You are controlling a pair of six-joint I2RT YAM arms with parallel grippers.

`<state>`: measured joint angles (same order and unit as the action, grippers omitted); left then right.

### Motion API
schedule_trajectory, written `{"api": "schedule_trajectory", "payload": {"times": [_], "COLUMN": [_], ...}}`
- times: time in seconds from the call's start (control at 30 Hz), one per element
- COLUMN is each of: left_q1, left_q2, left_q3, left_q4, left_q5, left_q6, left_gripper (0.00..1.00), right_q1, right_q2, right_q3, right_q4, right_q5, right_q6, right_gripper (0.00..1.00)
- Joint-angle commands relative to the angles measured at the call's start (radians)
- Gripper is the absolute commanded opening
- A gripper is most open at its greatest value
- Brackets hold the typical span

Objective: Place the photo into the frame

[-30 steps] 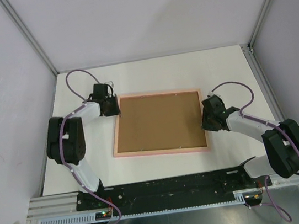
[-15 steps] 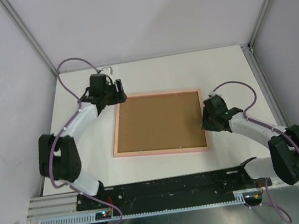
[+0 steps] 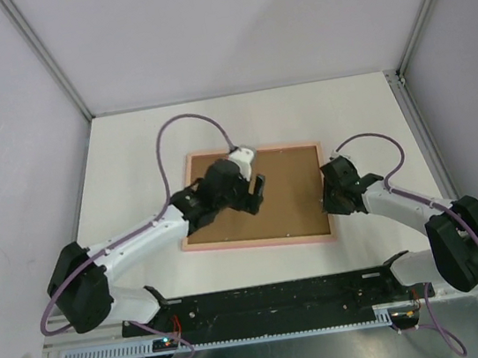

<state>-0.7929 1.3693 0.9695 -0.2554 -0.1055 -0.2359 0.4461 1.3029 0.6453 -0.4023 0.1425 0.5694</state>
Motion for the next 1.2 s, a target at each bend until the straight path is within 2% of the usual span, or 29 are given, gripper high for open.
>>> {"api": "schedule_trajectory", "payload": {"times": [0.0, 0.13, 0.27, 0.47, 0.67, 0.8, 1.03, 1.17], "left_q1": [-0.144, -0.248, -0.379, -0.556, -0.695, -0.760, -0.794, -0.778], "left_q2": [-0.063, -0.062, -0.020, 0.069, 0.178, 0.244, 0.387, 0.431], "left_q3": [-0.028, -0.049, -0.069, -0.087, -0.085, -0.093, -0.105, -0.127], "left_q4": [0.024, 0.051, 0.086, 0.149, 0.240, 0.359, 0.547, 0.648], "left_q5": [-0.109, -0.122, -0.187, -0.310, -0.455, -0.547, -0.763, -0.831], "left_q6": [0.056, 0.064, 0.109, 0.190, 0.339, 0.439, 0.568, 0.630], "left_gripper": [0.85, 0.86, 0.87, 0.96, 0.99, 0.99, 0.99, 0.98], "right_q1": [0.012, 0.014, 0.017, 0.014, 0.012, 0.008, -0.008, -0.012], "right_q2": [0.004, 0.001, 0.021, -0.020, -0.047, -0.058, -0.070, -0.081], "right_q3": [-0.005, -0.006, -0.006, 0.046, 0.170, 0.248, 0.310, 0.321], "right_q4": [-0.026, -0.027, -0.016, -0.067, -0.184, -0.252, -0.311, -0.332], "right_q5": [0.030, 0.033, 0.022, 0.031, 0.032, 0.040, 0.006, -0.016], "right_q6": [0.020, 0.021, 0.020, 0.014, -0.003, -0.019, -0.026, -0.026], "right_gripper": [0.36, 0.33, 0.21, 0.02, 0.00, 0.00, 0.00, 0.00]}}
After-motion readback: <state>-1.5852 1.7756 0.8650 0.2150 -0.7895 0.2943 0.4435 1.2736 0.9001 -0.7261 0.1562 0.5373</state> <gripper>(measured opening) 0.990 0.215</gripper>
